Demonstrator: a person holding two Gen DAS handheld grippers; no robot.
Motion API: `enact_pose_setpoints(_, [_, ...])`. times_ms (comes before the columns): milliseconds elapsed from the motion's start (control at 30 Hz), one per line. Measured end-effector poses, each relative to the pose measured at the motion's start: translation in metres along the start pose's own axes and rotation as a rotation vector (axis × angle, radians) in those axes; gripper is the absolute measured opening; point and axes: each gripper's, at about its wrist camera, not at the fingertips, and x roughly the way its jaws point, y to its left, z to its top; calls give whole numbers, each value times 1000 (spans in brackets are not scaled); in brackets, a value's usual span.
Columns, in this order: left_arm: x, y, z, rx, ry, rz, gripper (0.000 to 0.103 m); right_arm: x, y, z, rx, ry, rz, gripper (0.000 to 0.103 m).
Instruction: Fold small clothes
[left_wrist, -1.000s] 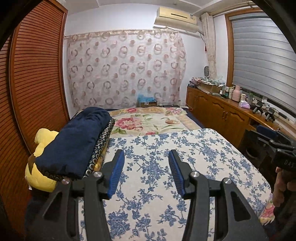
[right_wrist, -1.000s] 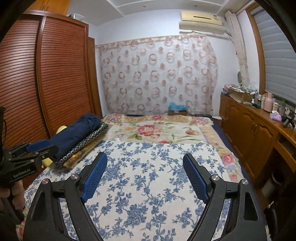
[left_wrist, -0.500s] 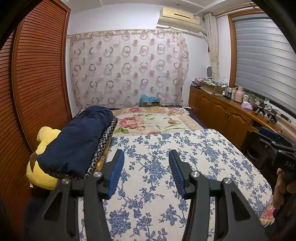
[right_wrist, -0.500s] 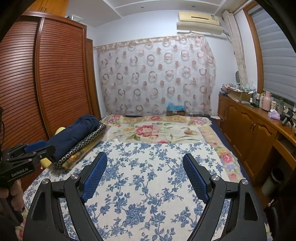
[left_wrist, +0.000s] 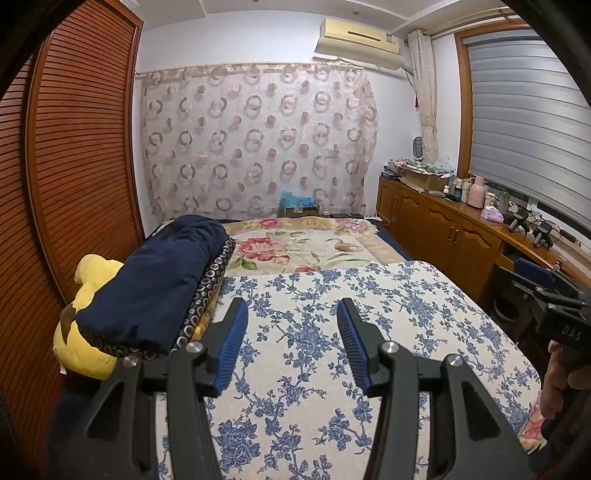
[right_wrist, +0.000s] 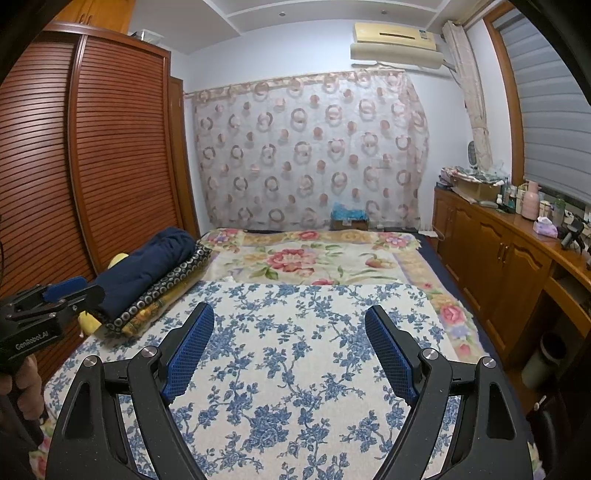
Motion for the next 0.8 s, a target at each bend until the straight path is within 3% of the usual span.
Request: enact_pose_setpoints(800, [-1, -1, 0, 2, -3, 1, 50, -1, -1, 1, 1, 0, 0, 86])
